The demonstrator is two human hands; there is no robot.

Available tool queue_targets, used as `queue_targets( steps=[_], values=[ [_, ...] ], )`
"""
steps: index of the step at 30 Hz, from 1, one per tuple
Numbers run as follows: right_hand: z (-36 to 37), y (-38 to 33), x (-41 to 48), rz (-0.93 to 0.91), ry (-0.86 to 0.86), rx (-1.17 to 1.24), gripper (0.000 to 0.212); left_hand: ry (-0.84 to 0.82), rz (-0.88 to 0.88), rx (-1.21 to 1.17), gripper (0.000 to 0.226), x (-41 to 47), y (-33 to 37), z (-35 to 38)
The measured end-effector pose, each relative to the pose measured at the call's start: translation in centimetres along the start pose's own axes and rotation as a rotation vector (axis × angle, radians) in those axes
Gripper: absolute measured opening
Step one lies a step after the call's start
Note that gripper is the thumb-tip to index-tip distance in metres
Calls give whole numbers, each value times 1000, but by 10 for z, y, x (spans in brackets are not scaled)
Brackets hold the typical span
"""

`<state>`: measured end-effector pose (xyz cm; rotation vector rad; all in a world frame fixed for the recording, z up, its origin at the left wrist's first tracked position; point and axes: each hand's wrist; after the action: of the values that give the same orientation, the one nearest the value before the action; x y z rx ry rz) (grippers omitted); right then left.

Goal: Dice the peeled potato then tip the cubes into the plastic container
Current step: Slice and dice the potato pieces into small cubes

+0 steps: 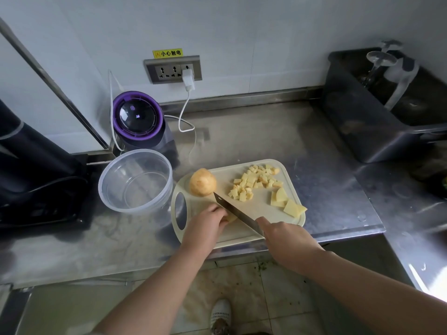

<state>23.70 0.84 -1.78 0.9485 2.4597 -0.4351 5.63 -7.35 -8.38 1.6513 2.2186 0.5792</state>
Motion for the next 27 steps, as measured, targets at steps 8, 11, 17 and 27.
queue_targets(
  steps=[8, 11, 17, 27],
  values=[
    [-8, 0, -3, 41, 61, 39, 46, 1, 82, 57, 22, -3, -8, 0],
    [-10, -1, -8, 17, 54, 2, 45, 17, 97, 80, 18, -3, -9, 2],
    [-6, -6, -11, -9, 45, -33, 53, 35, 111, 80, 23, -3, -11, 5],
    [-13, -2, -11, 19, 71, -37, 50, 105, 164, 125, 15, -1, -9, 4]
  ],
)
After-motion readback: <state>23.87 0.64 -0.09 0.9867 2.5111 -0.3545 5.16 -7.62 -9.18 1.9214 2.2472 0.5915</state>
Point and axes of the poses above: each hand's wrist, its own x-axis towards the middle knuckle, its own z-axis out of the palm, y = z × x, and after that the axes turned 3 degrees about -x, right-handed
